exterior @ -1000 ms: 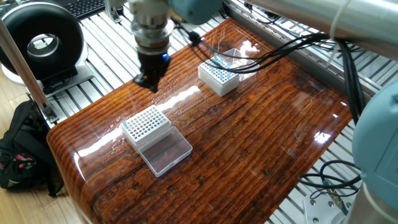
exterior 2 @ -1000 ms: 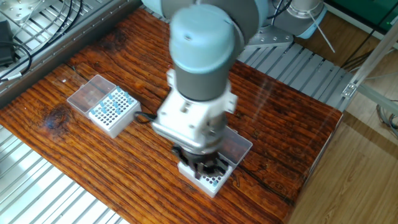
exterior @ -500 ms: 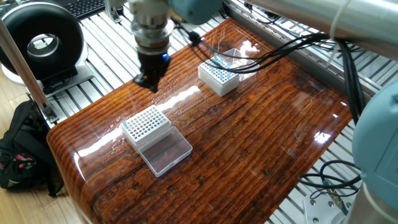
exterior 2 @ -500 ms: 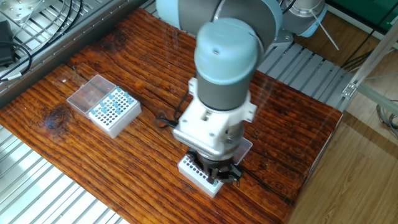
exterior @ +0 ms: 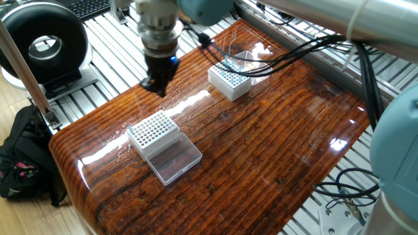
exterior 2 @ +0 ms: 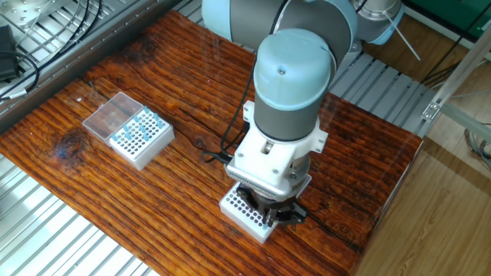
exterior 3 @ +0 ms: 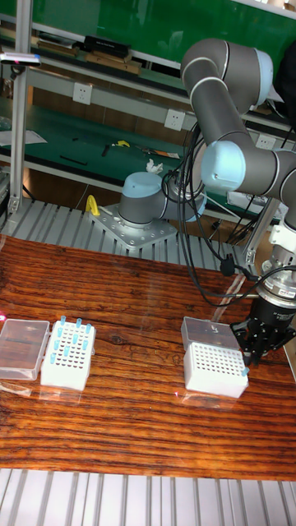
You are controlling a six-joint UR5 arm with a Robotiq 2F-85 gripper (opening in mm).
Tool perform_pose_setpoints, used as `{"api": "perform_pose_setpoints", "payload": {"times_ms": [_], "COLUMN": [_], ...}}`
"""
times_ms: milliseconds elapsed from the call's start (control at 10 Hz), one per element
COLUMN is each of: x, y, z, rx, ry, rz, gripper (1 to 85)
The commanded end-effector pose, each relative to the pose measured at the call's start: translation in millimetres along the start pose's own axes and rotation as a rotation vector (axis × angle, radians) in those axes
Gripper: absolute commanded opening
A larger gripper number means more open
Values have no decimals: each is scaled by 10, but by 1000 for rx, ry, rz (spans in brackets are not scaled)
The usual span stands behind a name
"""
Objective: Transfer all medium pipette tips from one holder to another
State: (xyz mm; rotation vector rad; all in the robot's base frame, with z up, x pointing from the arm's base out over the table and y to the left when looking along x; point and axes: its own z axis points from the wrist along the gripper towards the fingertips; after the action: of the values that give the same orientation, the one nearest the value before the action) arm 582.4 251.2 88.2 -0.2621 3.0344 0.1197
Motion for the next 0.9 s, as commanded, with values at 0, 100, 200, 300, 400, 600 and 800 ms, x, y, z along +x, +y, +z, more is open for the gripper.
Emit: {"api": "perform_pose_setpoints", "payload": {"times_ms": [0, 100, 200, 300, 400, 600, 800], "x": [28, 46, 32, 1, -36, -104, -160], "y": [24, 6, -10, -28, -39, -30, 6], "z": [-76, -94, -93, -57, -3, 46, 80], "rx": [-11, -5, 3, 10, 14, 27, 36], "ry": [24, 36, 33, 24, 16, 13, 14], "rz": [-3, 1, 4, 8, 12, 28, 43], "gripper": [667, 657, 653, 650, 640, 613, 570]}}
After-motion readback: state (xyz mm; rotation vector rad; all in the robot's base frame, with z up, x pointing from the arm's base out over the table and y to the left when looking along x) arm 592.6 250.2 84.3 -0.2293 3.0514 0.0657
